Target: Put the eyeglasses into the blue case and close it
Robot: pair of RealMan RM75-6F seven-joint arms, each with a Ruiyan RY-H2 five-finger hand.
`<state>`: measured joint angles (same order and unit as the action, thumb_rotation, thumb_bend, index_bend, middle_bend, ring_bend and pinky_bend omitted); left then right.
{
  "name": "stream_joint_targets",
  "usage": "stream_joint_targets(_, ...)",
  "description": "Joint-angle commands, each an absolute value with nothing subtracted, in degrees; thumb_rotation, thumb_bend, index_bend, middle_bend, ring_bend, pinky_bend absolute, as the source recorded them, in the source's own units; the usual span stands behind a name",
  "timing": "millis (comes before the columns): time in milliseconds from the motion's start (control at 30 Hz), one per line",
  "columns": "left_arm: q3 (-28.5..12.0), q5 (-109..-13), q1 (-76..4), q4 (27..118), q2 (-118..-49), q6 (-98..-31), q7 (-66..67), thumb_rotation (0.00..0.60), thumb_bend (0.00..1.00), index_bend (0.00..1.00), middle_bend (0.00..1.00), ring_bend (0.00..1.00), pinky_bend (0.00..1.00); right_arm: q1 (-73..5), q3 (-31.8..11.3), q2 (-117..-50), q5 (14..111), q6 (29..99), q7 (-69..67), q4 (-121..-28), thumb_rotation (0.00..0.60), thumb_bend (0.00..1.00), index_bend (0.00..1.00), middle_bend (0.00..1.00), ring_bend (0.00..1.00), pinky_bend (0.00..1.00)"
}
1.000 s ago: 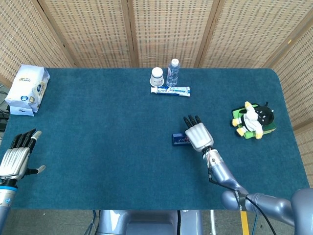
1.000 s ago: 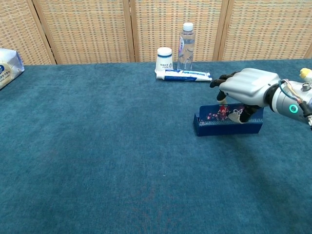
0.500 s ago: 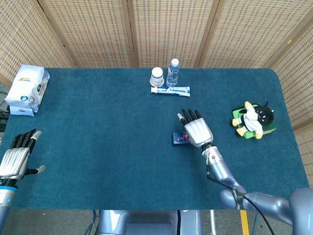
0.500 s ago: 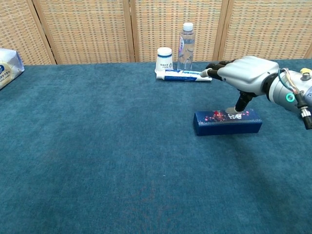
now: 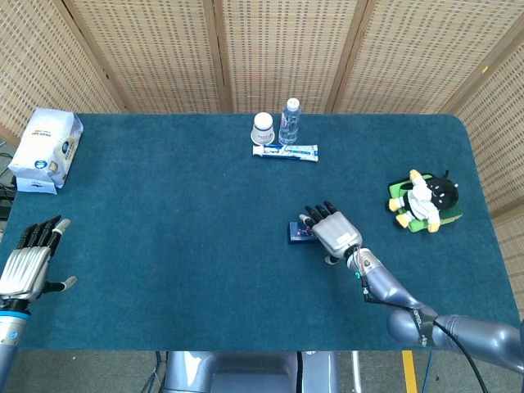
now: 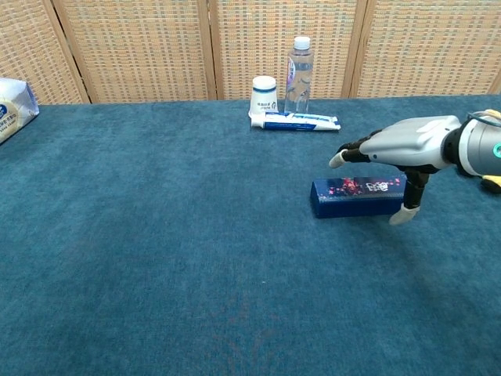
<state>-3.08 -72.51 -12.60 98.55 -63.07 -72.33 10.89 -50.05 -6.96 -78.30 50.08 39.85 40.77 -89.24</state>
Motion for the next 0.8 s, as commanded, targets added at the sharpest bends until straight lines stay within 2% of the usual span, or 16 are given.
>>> stream_joint_targets(33, -3.06, -72.47, -12.62, 98.55, -63.08, -72.27, 10.93, 0.6, 0.02, 0.0, 0.0, 0.0, 0.0, -51.47, -5.59, -80.36, 50.12, 37.86, 39.38, -84.95, 0.6, 0.19, 0.0, 0.0, 0.0, 0.01)
stream_joint_targets(367, -3.33, -71.76, -12.84, 98.27, -63.05, -71.76, 10.69, 0.6, 0.02, 0.0, 0.0, 0.0, 0.0, -51.88, -5.49, -86.7, 55.04, 39.01, 33.04, -74.87, 0.6, 0.21, 0.0, 0.01, 0.0, 0.01)
stream_joint_targets(500, -3.38, -71.57, -12.89, 98.26, -63.01, -71.66, 10.63, 0.6, 0.02, 0.0, 0.0, 0.0, 0.0, -51.97, -5.33, -88.35, 56.01, 39.15, 31.39, -72.08, 0.6, 0.21, 0.04, 0.14, 0.0, 0.01)
stream_joint_targets(633, -3.36, -71.5, -12.91, 98.3, -62.99, -71.59, 10.64, 0.6, 0.02, 0.0, 0.0, 0.0, 0.0, -51.68, -5.47, -89.62, 57.2, 40.3, 29.72, -70.23, 0.6, 0.24, 0.17, 0.33, 0.0, 0.01)
stream_joint_targets(800, -3.38, -71.36, -12.98, 98.26, -63.0, -71.46, 10.69, 0.6, 0.02, 0.0, 0.0, 0.0, 0.0, -51.32, -5.73, -90.48, 58.64, 41.56, 28.0, -68.96, 0.6, 0.28, 0.31, 0.47, 0.06, 0.01)
